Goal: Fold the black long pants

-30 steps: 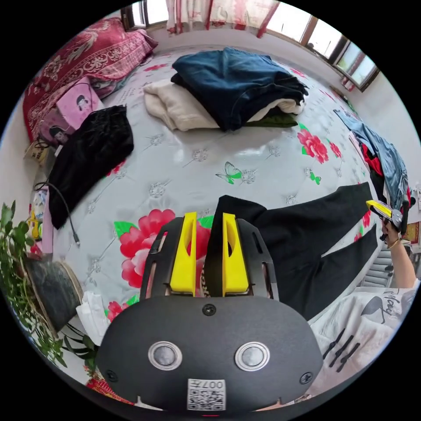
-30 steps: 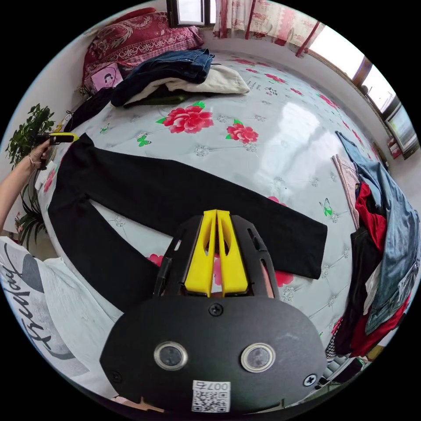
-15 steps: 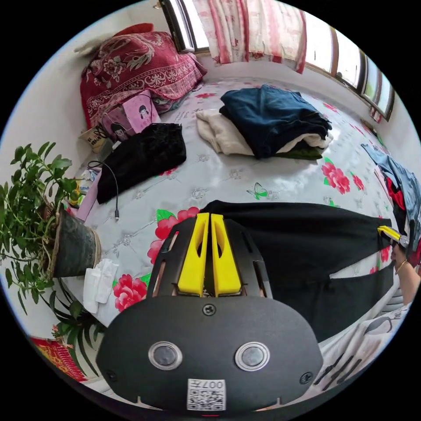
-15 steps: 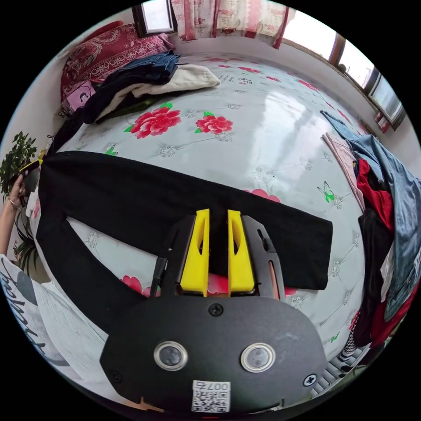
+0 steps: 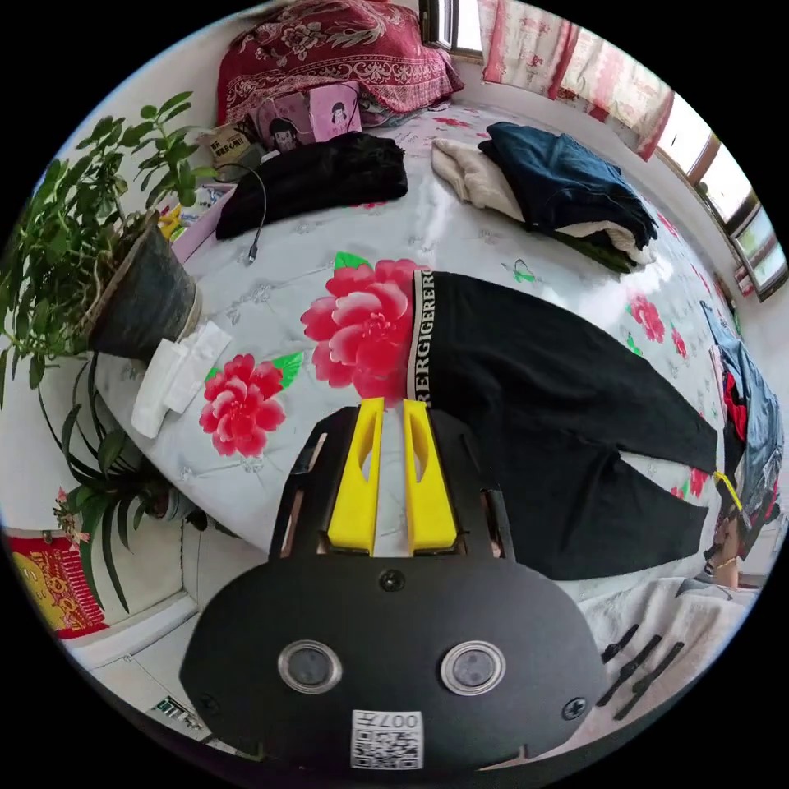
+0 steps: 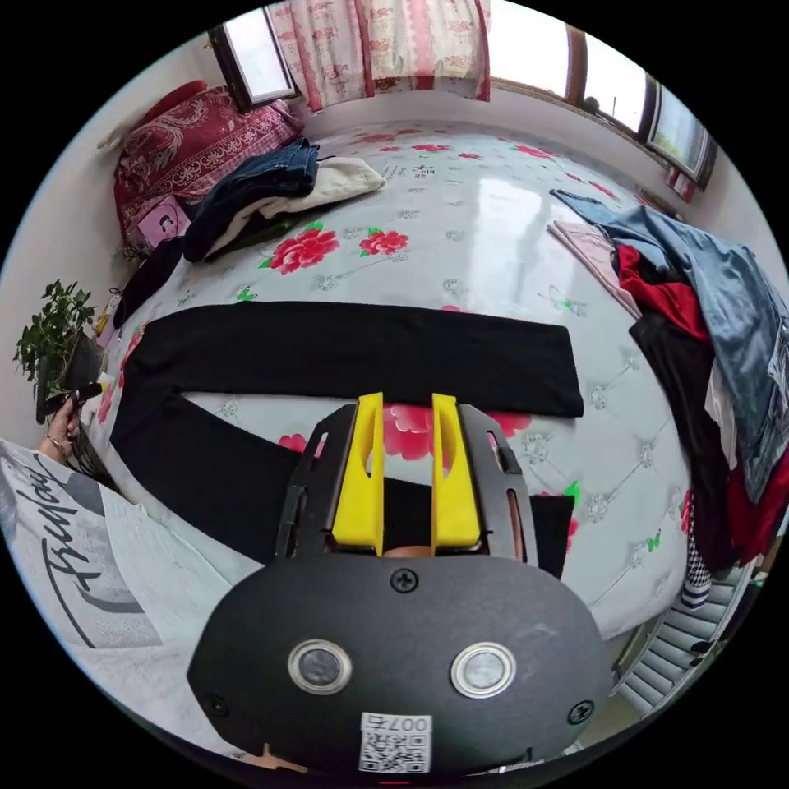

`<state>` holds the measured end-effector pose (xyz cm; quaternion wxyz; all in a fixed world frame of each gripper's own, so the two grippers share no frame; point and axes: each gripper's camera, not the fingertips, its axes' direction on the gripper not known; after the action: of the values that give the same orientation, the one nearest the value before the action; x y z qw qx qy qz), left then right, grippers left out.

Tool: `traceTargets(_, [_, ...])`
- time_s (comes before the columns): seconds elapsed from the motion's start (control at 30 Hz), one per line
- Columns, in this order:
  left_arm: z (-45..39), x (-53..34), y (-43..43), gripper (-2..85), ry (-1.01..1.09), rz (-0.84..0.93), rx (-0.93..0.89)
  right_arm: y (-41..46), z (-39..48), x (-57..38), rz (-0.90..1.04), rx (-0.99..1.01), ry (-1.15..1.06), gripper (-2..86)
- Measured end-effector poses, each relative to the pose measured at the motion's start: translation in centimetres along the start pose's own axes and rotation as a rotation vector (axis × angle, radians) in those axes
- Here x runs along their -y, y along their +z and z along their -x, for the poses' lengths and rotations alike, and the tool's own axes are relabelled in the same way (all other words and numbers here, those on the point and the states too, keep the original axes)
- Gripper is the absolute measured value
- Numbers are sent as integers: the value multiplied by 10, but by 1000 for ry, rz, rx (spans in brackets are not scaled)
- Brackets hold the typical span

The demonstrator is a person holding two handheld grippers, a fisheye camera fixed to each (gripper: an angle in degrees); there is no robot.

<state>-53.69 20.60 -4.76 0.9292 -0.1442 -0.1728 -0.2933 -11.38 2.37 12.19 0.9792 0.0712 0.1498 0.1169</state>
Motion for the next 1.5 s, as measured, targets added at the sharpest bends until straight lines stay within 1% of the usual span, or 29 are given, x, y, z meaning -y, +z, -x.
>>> traceTargets(0.07, [16,-30,5,49,-41,40,-10,-9,-22,-44,47,8,101,81])
traceTargets(0.17, [33,-60,12,54,-93,78,-97,-18,-39,-87,101,-44,159,81])
traceTargets(0.27, [24,-67,16,64,-32,50,-141,-23,-51,-110,128,-79,211,81])
traceTargets(0.33, [8,-65,20,68,41,47,-116,-22,-54,-116,123,-94,226,80])
traceTargets(0.4, [-15,-64,26,60,144,26,-25,-14,-54,-117,153,-87,219,77])
traceTargets(0.43, [-20,-64,25,57,178,8,-9,-8,-51,-117,163,-106,214,74])
traceTargets(0.5, [-34,-65,28,15,247,-4,41,-8,-44,-116,133,-152,175,66])
traceTargets(0.57, [-39,-64,28,-1,259,4,69,-9,-41,-114,115,-156,155,42])
traceTargets(0.7, [-31,-62,18,-9,253,1,60,-14,-44,-109,140,-132,143,10])
traceTargets(0.8, [-11,-59,-9,-9,210,-65,38,-34,-49,-111,75,-92,151,2])
traceTargets(0.9, [13,-56,-41,-8,163,-139,39,-64,-58,-113,-35,-27,179,0])
traceTargets(1.0, [22,-56,-57,-3,193,-204,23,-82,-64,-110,-90,14,185,2])
traceTargets(1.07, [16,-57,-46,8,240,-160,-5,-78,-70,-106,-54,11,193,8])
traceTargets(1.17, [-5,-66,-11,75,321,-35,-35,-68,-72,-106,7,-57,202,27])
traceTargets(1.23, [-18,-75,9,84,324,-8,-27,-65,-72,-108,19,-94,201,41])
traceTargets(1.33, [-26,-75,21,79,313,-11,-19,-58,-77,-111,53,-99,232,59])
traceTargets(1.43, [-27,-68,21,30,292,-29,-21,-40,-84,-112,123,-28,244,51])
traceTargets(1.5, [-19,-62,16,1,265,-20,-71,-37,-83,-111,134,-25,237,37])
